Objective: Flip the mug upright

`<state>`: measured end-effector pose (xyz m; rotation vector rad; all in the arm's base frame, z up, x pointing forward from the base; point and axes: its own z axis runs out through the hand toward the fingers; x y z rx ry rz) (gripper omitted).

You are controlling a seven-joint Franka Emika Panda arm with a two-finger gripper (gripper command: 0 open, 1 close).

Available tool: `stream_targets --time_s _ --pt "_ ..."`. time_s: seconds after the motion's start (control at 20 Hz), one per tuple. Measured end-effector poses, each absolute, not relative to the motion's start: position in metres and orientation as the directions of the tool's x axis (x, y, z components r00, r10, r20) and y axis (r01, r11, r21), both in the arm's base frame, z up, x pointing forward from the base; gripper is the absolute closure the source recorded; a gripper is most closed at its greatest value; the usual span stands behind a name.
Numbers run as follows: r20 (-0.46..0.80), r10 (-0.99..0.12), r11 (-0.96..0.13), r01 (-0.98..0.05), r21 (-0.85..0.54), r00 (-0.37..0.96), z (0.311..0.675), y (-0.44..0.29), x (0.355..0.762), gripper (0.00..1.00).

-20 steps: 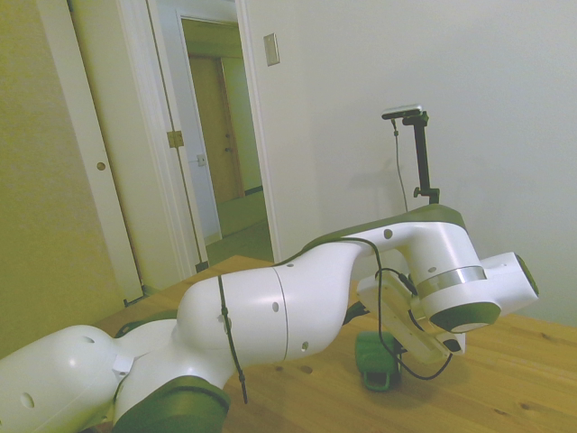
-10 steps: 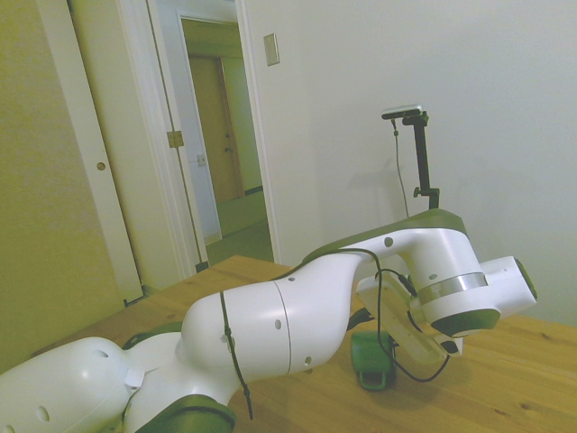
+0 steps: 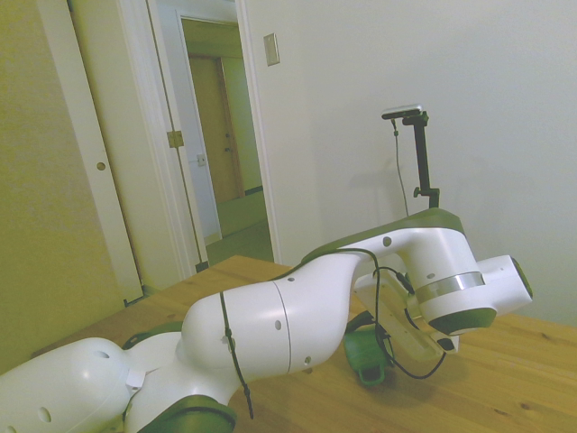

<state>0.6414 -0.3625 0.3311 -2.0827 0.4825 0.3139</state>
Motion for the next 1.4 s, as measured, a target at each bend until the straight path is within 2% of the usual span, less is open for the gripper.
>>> stream_targets --time_s 0.25,0.45,0.75,0.95,1.2,1.4 --pt "-0.379 -0.225 -0.516 -0.439 -0.736 0.898 0.353 -0.356 0.646 1.00" --pt "-0.326 -0.275 -0.590 -0.426 -0.685 0.905 0.382 -0.350 0.654 1.00" --pt "-0.217 -0.344 -0.735 -0.406 -0.544 0.914 0.413 -0.341 0.669 1.00" --pt "-0.101 -0.395 -0.801 -0.396 -0.448 0.913 0.435 -0.334 0.686 1.00" --pt "-0.019 -0.433 -0.838 -0.410 -0.359 0.901 0.438 -0.330 0.700 1.00" --pt "-0.019 -0.464 -0.845 -0.449 -0.290 0.886 0.431 -0.327 0.705 1.00"
